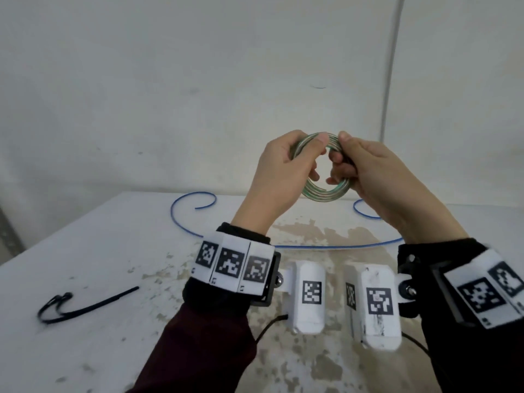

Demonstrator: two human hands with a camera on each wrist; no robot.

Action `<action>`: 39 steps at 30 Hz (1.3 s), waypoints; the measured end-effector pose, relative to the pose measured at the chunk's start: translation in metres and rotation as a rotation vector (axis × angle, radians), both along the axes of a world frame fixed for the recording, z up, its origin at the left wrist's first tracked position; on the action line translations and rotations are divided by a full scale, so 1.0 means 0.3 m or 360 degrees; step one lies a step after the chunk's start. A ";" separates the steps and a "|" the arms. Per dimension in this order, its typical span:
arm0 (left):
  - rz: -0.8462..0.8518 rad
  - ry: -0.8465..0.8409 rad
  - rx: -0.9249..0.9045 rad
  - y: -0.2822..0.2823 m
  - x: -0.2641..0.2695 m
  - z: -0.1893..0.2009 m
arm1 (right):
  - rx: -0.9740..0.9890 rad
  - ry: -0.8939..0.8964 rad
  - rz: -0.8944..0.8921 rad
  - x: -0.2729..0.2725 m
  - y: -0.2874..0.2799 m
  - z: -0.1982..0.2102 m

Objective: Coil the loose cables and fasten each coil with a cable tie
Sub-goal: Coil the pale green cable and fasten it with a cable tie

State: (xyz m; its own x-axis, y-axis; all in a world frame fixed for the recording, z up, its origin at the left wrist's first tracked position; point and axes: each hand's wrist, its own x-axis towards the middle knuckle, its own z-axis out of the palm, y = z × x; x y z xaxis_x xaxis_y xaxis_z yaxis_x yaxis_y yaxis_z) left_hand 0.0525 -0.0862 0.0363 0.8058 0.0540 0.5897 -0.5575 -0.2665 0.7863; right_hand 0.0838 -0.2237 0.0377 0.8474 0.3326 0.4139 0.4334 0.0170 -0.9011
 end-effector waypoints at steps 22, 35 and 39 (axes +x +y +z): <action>0.0819 0.1597 0.2083 0.836 -0.375 -0.337 | -0.0340 0.0312 0.0656 -0.351 0.602 -0.183; 0.0783 0.1537 0.1914 0.866 -0.348 -0.312 | -0.0469 0.0318 0.0700 -0.350 0.625 -0.232; 0.0788 0.1523 0.1852 0.867 -0.349 -0.299 | -0.0497 0.0293 0.0710 -0.343 0.631 -0.232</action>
State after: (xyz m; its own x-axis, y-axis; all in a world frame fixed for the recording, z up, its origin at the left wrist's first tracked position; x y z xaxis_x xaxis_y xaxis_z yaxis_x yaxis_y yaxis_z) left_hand -0.0522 0.1739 -0.0533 0.9286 0.3128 -0.1994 0.3242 -0.9456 0.0263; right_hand -0.0192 -0.0344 -0.0318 0.6458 0.7573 0.0973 0.2805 -0.1168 -0.9527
